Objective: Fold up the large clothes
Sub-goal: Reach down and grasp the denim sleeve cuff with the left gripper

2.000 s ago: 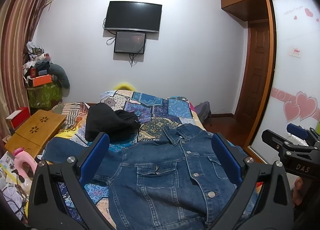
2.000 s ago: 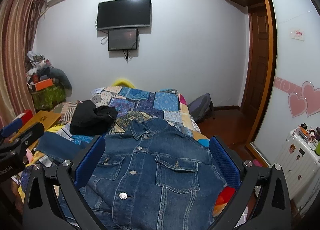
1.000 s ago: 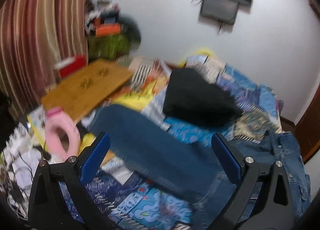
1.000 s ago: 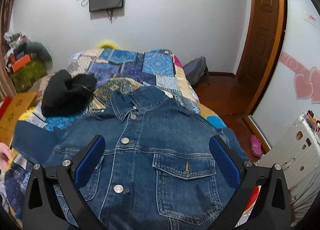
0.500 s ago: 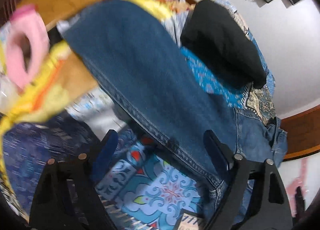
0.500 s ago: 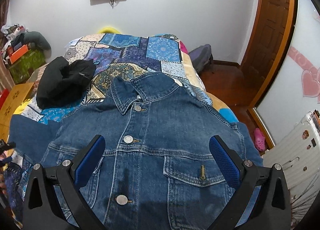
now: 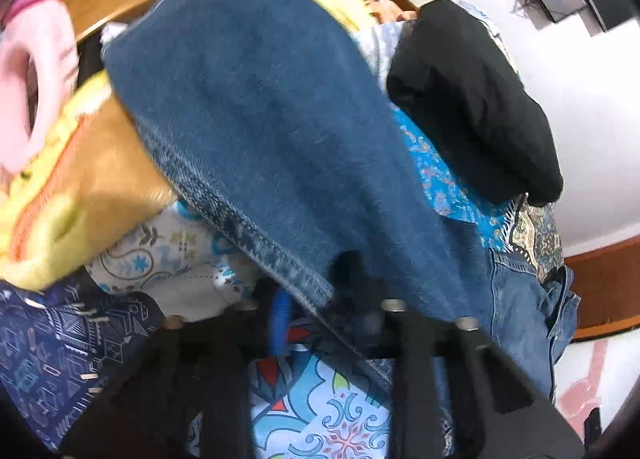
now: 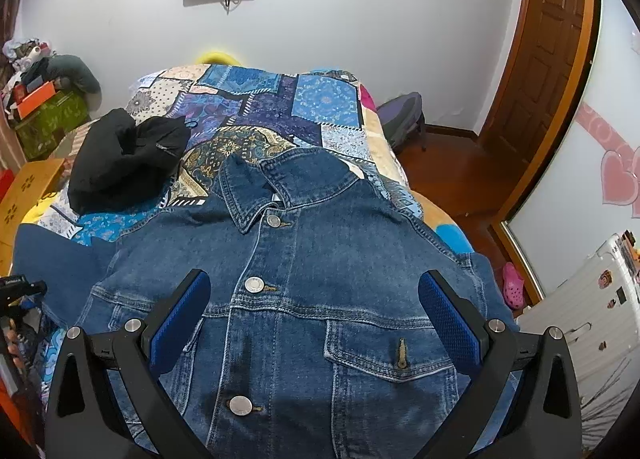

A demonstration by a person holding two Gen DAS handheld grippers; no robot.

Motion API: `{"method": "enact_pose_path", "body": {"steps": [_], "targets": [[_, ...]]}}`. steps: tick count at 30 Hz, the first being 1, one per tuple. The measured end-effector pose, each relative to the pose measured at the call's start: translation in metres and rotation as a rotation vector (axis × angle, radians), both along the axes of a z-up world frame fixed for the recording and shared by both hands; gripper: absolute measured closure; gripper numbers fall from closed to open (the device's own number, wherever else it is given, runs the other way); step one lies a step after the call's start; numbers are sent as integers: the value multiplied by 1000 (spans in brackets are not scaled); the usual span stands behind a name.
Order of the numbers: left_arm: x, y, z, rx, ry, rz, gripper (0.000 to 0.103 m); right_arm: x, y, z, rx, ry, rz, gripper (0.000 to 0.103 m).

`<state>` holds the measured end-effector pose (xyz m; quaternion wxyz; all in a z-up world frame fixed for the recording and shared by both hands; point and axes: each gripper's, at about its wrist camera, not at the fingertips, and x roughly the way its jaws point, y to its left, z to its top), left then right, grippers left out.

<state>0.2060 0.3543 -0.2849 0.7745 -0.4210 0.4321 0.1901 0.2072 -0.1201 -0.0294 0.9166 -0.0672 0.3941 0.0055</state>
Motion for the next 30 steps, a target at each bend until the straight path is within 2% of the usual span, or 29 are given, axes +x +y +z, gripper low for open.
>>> {"method": "enact_pose_path", "body": {"steps": [2,4,10,13,15,19,24,27,30], "targets": [[1,-3,14,53,-29,-2,88,-1,-1,1,-7,-6,-1,0],[4,-12,38,144,-45,-25,93,-2,-2,2,-14,-10,-4,0],[19,-50,118,318,-175,-126,96,-8,-12,4,-8,-21,-16,0],[32,-91,150,362,-259,-236,97,-12,-19,5,1,-28,-19,0],[44,-128,161,384,-292,-342,97,-15,-24,6,14,-33,-17,0],[65,-190,150,331,-277,-528,97,-22,-33,9,28,-46,-20,0],[79,-256,103,168,-172,-733,97,-30,-49,11,39,-61,-41,0],[76,-281,78,177,-80,-810,96,-33,-54,11,36,-65,-55,0],[68,-291,68,185,-44,-829,96,-36,-58,11,33,-71,-62,0]]}}
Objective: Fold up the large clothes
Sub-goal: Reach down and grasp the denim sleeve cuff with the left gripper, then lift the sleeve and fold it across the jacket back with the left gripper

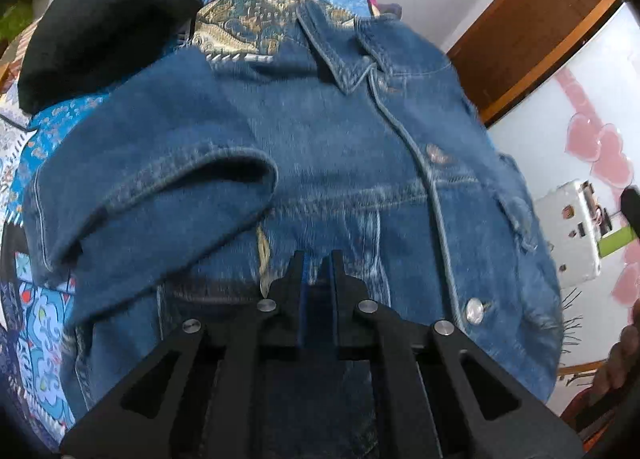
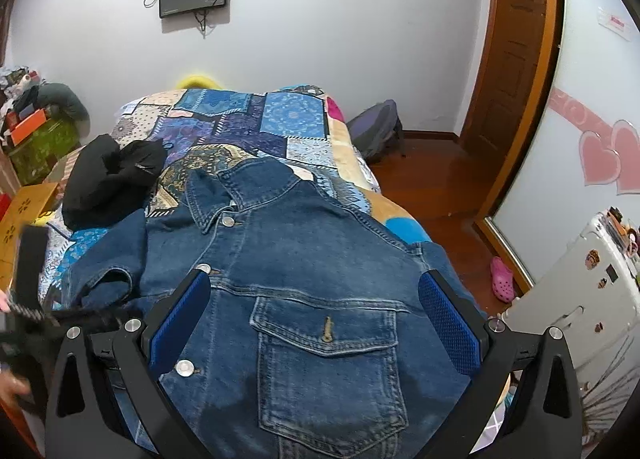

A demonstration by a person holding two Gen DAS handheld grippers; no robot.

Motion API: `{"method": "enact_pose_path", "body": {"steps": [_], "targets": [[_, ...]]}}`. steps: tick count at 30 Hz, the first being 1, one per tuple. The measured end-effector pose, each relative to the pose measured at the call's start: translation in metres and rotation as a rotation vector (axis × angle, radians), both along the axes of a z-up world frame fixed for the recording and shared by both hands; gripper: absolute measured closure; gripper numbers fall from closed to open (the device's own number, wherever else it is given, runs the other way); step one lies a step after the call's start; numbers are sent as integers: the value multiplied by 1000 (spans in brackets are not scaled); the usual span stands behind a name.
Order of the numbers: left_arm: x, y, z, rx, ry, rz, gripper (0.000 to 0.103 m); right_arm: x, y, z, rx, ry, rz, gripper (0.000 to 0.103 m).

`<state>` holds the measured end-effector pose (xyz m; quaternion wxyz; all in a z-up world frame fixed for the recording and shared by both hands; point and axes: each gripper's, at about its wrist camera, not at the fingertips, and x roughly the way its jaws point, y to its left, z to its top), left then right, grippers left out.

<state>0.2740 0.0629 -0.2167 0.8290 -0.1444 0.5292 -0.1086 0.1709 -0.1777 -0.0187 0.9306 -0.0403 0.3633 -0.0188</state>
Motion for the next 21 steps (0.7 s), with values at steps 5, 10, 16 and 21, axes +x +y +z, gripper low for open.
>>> {"method": "enact_pose_path", "body": {"steps": [5,10,16,21], "targets": [[-14,17,19,27,-29,73,71,-2,3,1,-7,-5,4,0],[-31,61,48,63,-137,274,39,-3,8,1,-7,-10,15,0],[-42,125,45,11,-106,472,32,-2,13,-2,-6,-11,24,0],[-44,164,-2,-173,36,595,32,3,15,-8,-19,8,25,0]]}}
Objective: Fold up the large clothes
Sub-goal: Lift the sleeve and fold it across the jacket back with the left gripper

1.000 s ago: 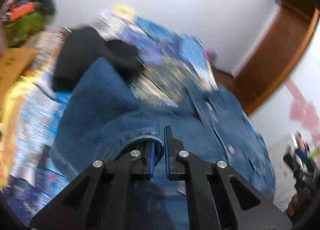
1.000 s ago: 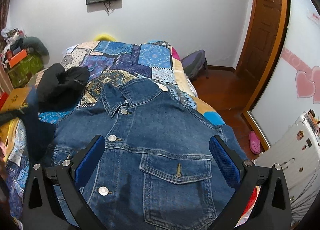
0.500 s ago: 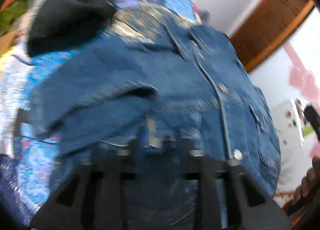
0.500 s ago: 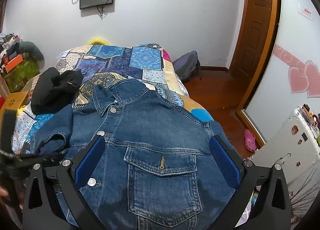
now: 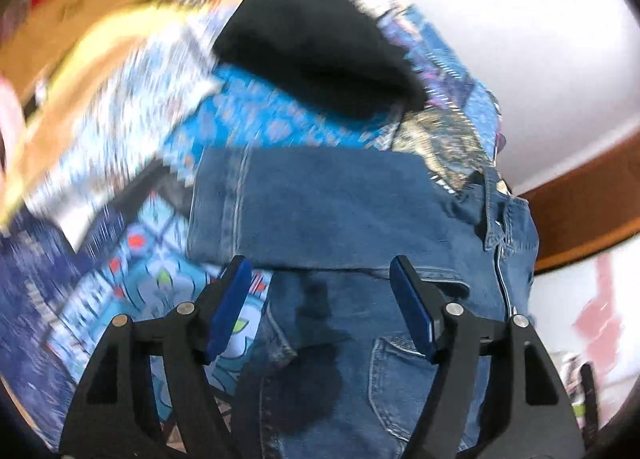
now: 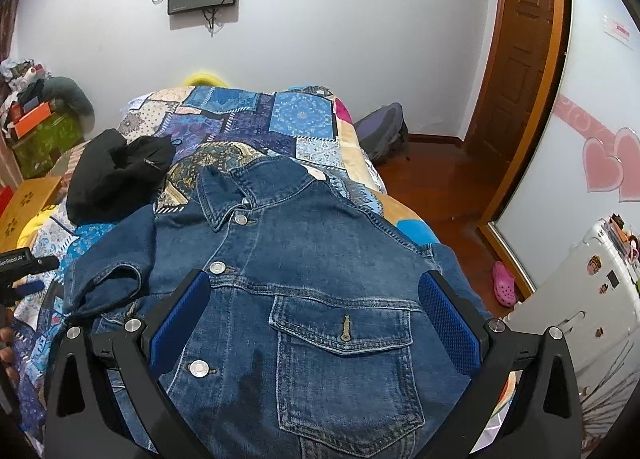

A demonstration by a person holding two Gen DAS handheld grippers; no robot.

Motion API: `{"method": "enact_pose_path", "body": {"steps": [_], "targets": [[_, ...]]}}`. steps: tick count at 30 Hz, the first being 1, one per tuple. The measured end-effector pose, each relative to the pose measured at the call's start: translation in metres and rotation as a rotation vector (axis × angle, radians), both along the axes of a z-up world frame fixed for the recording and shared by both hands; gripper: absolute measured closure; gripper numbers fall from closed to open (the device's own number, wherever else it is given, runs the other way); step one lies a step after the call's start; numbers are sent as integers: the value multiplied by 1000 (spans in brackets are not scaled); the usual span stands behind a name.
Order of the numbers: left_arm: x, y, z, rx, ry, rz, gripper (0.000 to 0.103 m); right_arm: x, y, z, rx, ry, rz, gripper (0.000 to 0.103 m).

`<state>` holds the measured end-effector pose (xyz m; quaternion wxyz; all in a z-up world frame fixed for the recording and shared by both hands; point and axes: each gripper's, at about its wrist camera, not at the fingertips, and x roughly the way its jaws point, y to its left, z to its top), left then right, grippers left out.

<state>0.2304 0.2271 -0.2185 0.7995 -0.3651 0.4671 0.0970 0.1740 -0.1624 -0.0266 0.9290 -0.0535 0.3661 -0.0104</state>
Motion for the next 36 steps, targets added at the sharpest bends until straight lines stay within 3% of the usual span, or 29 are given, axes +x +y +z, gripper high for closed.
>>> {"method": "enact_pose_path", "body": {"steps": [3,6,8,12,15,17,18,19,23,24,27,32,36], "targets": [[0,13,-29,-166,43,17,32,2,2,-3,-11,10,-2,0],[5,21,-64,-441,71,43,32,6,3,-6,-10,23,-4,0],[8,25,-76,-474,97,87,32,8,2,-8,-6,32,-5,0],[19,33,-82,-453,109,155,32,10,1,-11,-26,38,-5,0],[31,37,-83,-411,114,182,32,13,-2,-14,-31,47,-12,0],[40,38,-84,-363,120,185,43,15,-6,-16,-21,58,-17,0],[43,37,-84,-336,115,184,55,15,-7,-16,-18,61,-19,0],[46,36,-81,-286,103,172,73,16,-9,-17,-17,63,-22,0],[58,19,-52,-36,77,124,99,15,-15,-17,-21,62,-29,0],[59,13,-39,36,56,99,100,15,-18,-16,-21,60,-30,0],[61,-6,5,156,-38,52,100,15,-22,-15,-22,54,-37,0],[67,-50,89,268,-237,-85,100,15,-36,-8,-29,18,-55,0],[72,-109,156,356,-415,-204,101,17,-47,-1,-58,-29,-73,0]]}}
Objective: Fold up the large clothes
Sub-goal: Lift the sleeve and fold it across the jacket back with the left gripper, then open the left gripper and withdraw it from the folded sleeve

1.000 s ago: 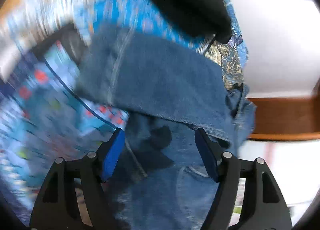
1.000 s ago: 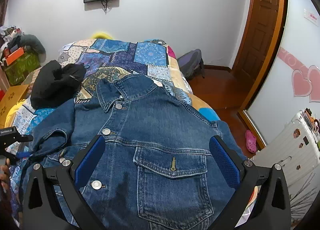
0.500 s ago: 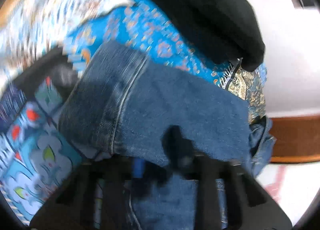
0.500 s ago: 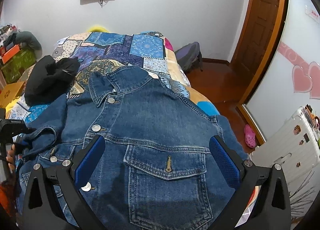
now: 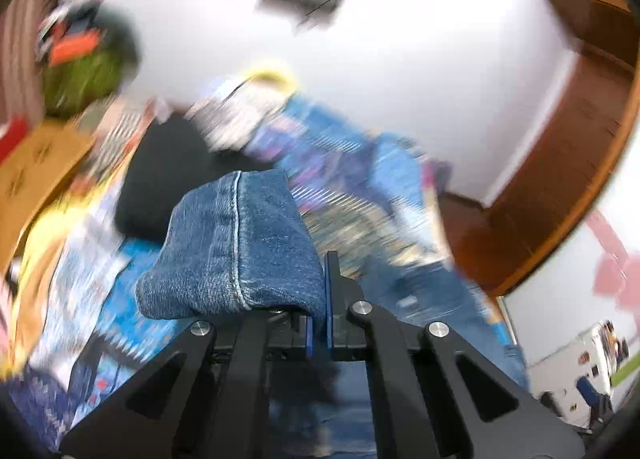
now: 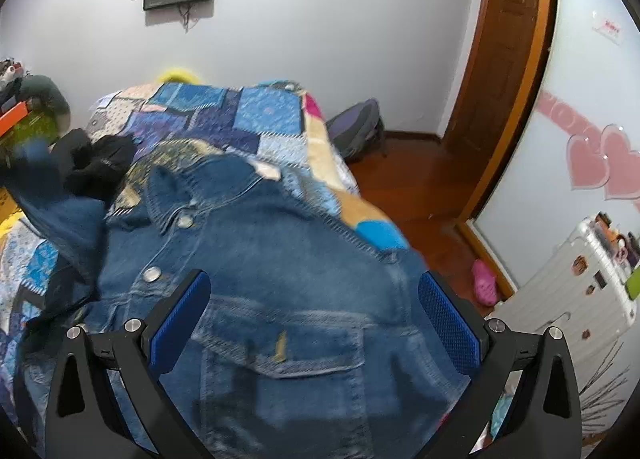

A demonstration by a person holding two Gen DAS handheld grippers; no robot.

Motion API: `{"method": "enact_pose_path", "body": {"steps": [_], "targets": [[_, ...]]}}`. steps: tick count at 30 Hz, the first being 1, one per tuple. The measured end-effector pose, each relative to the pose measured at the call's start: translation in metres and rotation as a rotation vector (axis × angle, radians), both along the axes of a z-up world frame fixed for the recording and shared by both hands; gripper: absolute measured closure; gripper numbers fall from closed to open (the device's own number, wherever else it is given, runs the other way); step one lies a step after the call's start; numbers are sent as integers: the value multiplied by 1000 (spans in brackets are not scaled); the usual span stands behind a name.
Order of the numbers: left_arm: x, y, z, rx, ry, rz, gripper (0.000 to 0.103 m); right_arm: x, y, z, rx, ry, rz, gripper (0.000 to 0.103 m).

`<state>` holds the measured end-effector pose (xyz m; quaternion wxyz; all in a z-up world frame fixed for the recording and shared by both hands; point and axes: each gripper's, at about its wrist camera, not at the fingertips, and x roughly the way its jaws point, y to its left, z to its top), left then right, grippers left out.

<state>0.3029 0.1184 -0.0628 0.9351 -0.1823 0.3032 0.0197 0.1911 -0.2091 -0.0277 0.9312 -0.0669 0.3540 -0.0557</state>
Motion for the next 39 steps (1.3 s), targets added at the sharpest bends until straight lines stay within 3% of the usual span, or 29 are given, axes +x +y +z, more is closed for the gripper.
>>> {"method": "enact_pose_path", "body": {"steps": [4,8,14,20,23,25,31,36,39], "targets": [[11,-54,34,3,-68,-157,101,3,-18,8,5,-27,-20,0],[24,-112,34,-2,-30,-329,101,3,-40,13,47,-26,-37,0],[41,-182,-24,-19,203,-537,101,-2,-62,9,29,-1,-74,0],[28,-216,-79,-49,422,-649,100,-8,-67,2,33,38,-57,0],[21,-216,-78,18,420,-664,85,-8,-67,0,61,55,-38,0],[15,-214,-71,69,388,-651,68,-8,-66,0,73,56,-24,0],[5,-185,-33,125,265,-617,43,-2,-58,0,96,65,15,0],[1,-137,-8,223,164,-505,35,6,-40,0,114,74,78,0],[2,-102,-3,304,157,-412,34,13,-21,0,101,77,129,0]]}}
